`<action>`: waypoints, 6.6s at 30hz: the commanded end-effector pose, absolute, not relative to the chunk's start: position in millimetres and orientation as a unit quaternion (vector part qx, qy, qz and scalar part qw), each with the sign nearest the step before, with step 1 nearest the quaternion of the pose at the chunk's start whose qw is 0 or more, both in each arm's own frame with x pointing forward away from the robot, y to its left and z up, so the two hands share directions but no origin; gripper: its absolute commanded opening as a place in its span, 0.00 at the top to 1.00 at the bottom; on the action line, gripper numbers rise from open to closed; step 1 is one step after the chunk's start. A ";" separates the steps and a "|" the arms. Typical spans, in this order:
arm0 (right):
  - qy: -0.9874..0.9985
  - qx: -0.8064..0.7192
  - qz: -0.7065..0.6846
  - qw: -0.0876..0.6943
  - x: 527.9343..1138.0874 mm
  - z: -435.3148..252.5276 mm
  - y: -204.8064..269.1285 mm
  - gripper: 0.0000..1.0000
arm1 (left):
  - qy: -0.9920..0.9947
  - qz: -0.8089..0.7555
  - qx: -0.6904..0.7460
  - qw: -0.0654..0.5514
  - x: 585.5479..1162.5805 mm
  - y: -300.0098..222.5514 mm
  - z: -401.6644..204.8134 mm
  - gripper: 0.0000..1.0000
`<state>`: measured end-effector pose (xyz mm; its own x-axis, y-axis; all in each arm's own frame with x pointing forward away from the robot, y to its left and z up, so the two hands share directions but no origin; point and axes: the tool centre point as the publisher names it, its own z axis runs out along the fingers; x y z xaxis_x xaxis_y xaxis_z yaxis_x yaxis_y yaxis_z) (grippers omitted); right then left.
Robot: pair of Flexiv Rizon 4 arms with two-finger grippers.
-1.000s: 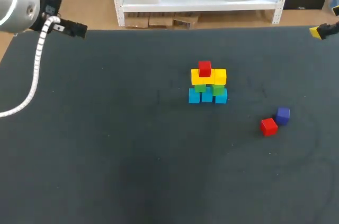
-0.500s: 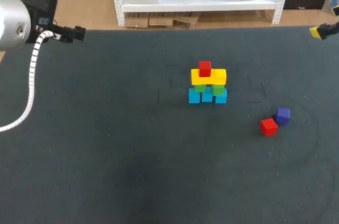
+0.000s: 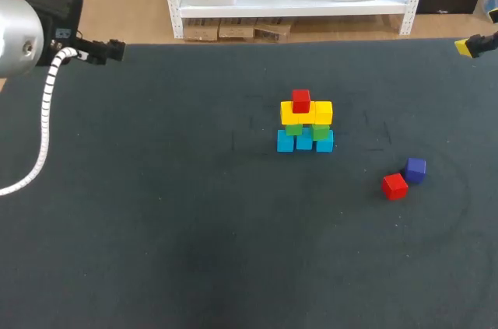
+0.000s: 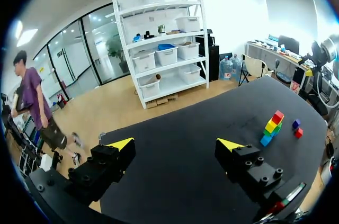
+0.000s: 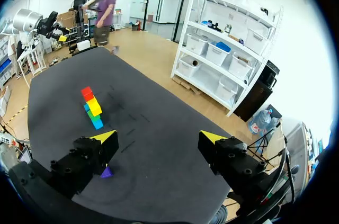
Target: Place the blue cubes, place green cubes on the blue cubes, place the yellow cubes on the green cubes, then place the red cubes on the yellow cubes, and place purple cube on the red cubes.
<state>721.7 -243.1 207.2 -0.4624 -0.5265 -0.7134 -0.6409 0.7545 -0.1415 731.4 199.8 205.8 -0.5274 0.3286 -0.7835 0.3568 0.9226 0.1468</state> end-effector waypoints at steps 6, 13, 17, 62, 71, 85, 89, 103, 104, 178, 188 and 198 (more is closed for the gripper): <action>0.854 -0.334 0.057 0.395 717.8 207.1 -241.3 0.00 | 0.873 -0.015 0.194 0.447 731.1 199.0 205.1 0.00; 0.854 -0.334 0.057 0.395 717.8 207.1 -241.3 0.00 | 0.873 -0.015 0.194 0.447 731.1 199.0 205.1 0.00; 0.854 -0.334 0.057 0.395 717.8 207.1 -241.3 0.00 | 0.873 -0.015 0.194 0.447 731.1 199.0 205.1 0.00; 0.666 -0.731 0.036 0.141 604.2 140.6 -181.2 0.00 | 0.873 -0.015 0.194 0.447 731.1 199.0 205.1 0.00; 0.603 -0.791 0.068 0.074 576.1 112.6 -156.8 0.00 | 0.873 -0.015 0.194 0.447 731.1 199.0 205.1 0.00; 0.583 -0.809 0.073 0.015 559.1 70.3 -134.5 0.00 | 0.873 -0.015 0.194 0.447 731.1 199.0 205.1 0.00; 0.593 -0.803 0.060 0.000 559.5 59.1 -143.9 0.00 | 0.873 -0.015 0.194 0.447 731.1 199.0 205.1 0.00; 0.616 -0.783 0.089 0.003 560.7 37.0 -142.1 0.00 | 0.873 -0.015 0.194 0.447 731.1 199.0 205.1 0.00; 0.619 -0.779 0.097 0.006 561.2 38.8 -141.5 0.00 | 0.873 -0.015 0.194 0.447 731.1 199.0 205.1 0.00; 0.630 -0.776 0.033 -0.009 590.3 8.5 -135.3 1.00 | 0.873 -0.015 0.194 0.447 731.1 199.0 205.1 0.00; 0.651 -0.758 0.027 -0.021 592.9 48.8 -126.9 1.00 | 0.873 -0.015 0.194 0.447 731.1 199.0 205.1 0.00; 0.656 -0.755 0.012 -0.009 616.4 106.1 -108.8 1.00 | 0.873 -0.015 0.194 0.447 731.1 199.0 205.1 0.00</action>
